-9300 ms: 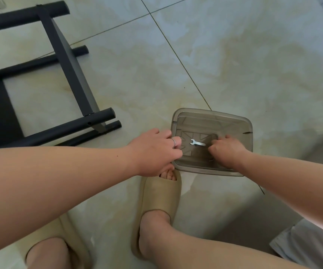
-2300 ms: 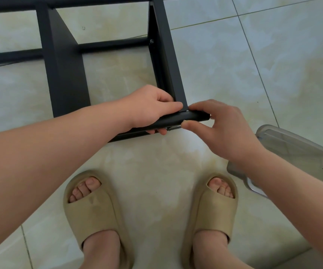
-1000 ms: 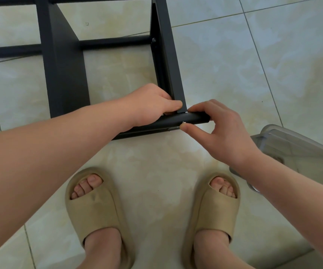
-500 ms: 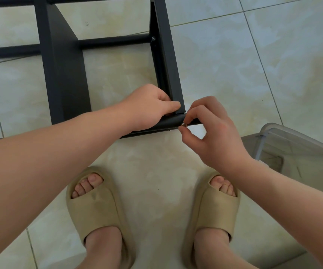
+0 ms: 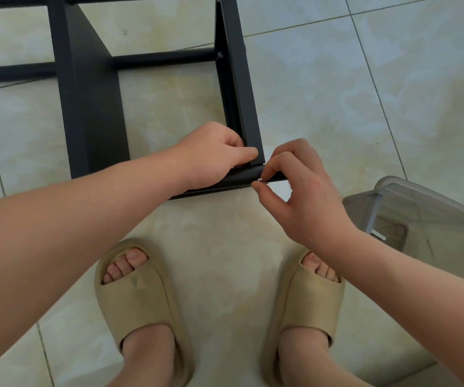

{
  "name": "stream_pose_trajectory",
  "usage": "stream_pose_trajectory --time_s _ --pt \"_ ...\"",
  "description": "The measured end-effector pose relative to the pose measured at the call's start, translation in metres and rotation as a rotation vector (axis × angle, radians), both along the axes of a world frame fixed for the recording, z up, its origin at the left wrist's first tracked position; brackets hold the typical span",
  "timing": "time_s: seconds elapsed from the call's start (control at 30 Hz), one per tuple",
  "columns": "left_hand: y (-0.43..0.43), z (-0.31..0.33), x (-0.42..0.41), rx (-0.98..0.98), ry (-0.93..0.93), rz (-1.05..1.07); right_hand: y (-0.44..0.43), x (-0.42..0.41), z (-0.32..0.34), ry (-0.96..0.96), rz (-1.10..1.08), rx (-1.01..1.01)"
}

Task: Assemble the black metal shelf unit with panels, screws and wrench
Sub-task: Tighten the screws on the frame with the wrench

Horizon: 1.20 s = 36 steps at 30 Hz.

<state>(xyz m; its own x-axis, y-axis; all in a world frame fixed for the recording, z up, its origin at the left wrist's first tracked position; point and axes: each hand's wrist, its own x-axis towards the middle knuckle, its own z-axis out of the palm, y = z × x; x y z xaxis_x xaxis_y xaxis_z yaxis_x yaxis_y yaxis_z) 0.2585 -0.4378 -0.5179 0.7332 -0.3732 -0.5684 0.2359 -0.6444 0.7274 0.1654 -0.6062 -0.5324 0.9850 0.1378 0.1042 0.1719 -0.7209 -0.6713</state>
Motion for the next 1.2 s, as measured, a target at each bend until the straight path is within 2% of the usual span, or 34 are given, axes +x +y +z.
stream_pose_trajectory --time_s 0.23,0.4,0.7,0.93,1.1,1.2 --pt "0.001 -0.002 -0.002 0.0 -0.009 0.0 -0.004 0.005 0.004 0.083 0.029 0.028" --pt "0.003 -0.003 -0.001 -0.023 0.009 0.013 -0.007 0.016 0.013 0.285 -0.073 0.072" --pt "0.006 -0.004 0.0 -0.065 0.013 0.031 -0.013 0.021 0.021 0.49 -0.163 0.166" --pt "0.003 -0.004 0.0 -0.026 0.003 -0.032 0.0 0.01 0.023 0.434 -0.199 0.081" --pt "0.0 0.01 -0.004 0.038 0.008 -0.042 0.002 0.013 0.032 0.435 -0.037 -0.217" --pt "-0.003 0.026 -0.007 0.146 0.005 -0.073 -0.009 0.008 0.038 0.45 0.071 -0.322"
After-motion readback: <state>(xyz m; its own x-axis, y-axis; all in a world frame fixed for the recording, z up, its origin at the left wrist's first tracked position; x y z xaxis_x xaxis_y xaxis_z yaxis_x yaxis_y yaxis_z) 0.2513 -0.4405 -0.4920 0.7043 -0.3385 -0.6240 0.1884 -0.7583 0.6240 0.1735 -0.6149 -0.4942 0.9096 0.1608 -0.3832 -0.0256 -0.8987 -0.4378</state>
